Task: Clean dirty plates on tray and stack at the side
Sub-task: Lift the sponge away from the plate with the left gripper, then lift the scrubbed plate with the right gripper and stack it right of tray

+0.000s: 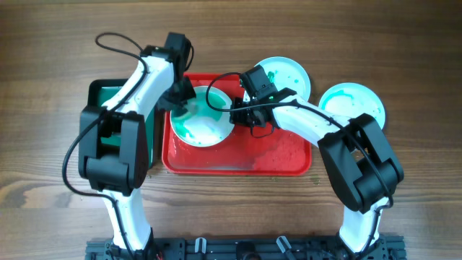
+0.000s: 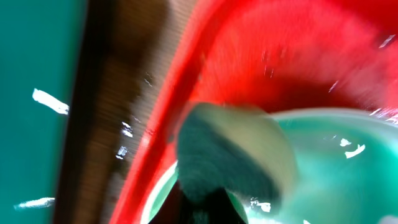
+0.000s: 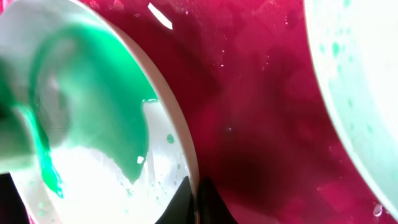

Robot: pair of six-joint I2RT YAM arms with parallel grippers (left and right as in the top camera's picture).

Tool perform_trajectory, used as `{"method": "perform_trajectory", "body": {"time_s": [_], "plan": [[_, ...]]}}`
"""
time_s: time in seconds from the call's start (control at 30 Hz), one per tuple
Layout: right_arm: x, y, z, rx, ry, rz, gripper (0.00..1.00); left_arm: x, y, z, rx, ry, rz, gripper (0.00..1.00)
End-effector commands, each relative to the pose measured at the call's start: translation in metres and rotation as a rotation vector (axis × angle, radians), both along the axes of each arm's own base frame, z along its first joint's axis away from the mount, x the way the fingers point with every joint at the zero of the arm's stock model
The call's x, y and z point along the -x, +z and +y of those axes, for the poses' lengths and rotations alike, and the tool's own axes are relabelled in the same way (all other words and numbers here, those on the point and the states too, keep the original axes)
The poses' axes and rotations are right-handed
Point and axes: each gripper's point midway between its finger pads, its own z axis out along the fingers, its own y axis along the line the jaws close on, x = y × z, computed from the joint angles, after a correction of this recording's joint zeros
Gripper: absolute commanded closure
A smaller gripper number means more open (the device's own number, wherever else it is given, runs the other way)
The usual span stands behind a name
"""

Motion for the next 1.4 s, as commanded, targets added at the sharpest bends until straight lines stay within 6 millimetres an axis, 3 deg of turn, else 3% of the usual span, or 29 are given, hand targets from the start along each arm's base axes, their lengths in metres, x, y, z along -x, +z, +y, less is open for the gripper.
{"method": "perform_trajectory", "body": {"time_s": [0.0, 0.07, 0.13, 0.2, 0.3, 0.37, 0.5, 0.77, 1.0, 1.1, 1.2, 1.23, 1.27, 1.3, 1.33, 1.37], "plan": [[0.003, 0.008, 0.003, -0.054, 0.04, 0.027, 0.96, -0.024, 0.073, 0.025, -0.09, -0.005, -0.148, 0.96], [0.006, 0.035, -0.002, -0.079, 0.087, -0.006, 0.96, -0.023, 0.089, 0.025, -0.084, -0.05, -0.167, 0.96], [0.004, 0.062, -0.013, -0.07, 0.097, -0.06, 0.96, -0.023, 0.092, 0.025, -0.051, -0.056, -0.168, 0.96], [-0.004, 0.112, -0.053, 0.05, 0.016, -0.202, 0.96, -0.023, 0.09, 0.023, 0.01, -0.05, -0.158, 0.96], [-0.01, 0.155, -0.107, 0.319, -0.098, -0.395, 0.95, -0.028, 0.09, 0.023, 0.024, -0.046, -0.176, 0.96], [-0.013, 0.177, -0.132, 0.565, -0.127, -0.534, 0.96, -0.031, 0.091, 0.017, 0.053, -0.049, -0.189, 0.96], [0.003, 0.195, -0.119, 0.824, -0.11, -0.692, 0.96, -0.037, 0.091, 0.012, 0.081, -0.054, -0.21, 0.96], [0.046, 0.278, -0.086, 1.245, -0.111, -1.076, 0.96, -0.038, 0.092, 0.011, 0.089, -0.055, -0.215, 0.96], [0.044, 0.315, -0.075, 1.278, -0.213, -1.142, 0.96, -0.037, 0.091, 0.011, 0.089, -0.055, -0.211, 0.96], [0.043, 0.315, -0.073, 1.248, -0.225, -1.149, 0.96, -0.037, 0.091, 0.011, 0.089, -0.055, -0.211, 0.96], [0.038, 0.29, -0.057, 1.157, -0.098, -1.144, 0.96, -0.036, 0.09, 0.011, 0.088, -0.055, -0.205, 0.96], [0.037, 0.266, -0.051, 1.079, -0.028, -1.107, 0.96, -0.036, 0.09, 0.011, 0.088, -0.055, -0.205, 0.96], [0.042, 0.221, -0.041, 0.899, 0.089, -0.963, 0.96, -0.036, 0.09, 0.011, 0.088, -0.055, -0.205, 0.96], [0.048, 0.189, -0.041, 0.753, 0.101, -0.806, 0.95, -0.035, 0.09, 0.011, 0.088, -0.055, -0.204, 0.96], [0.051, 0.164, -0.045, 0.622, 0.091, -0.643, 0.96, -0.035, 0.09, 0.011, 0.088, -0.055, -0.204, 0.96], [0.05, 0.154, -0.046, 0.536, 0.103, -0.557, 0.96, -0.035, 0.09, 0.011, 0.088, -0.055, -0.204, 0.96]]}}
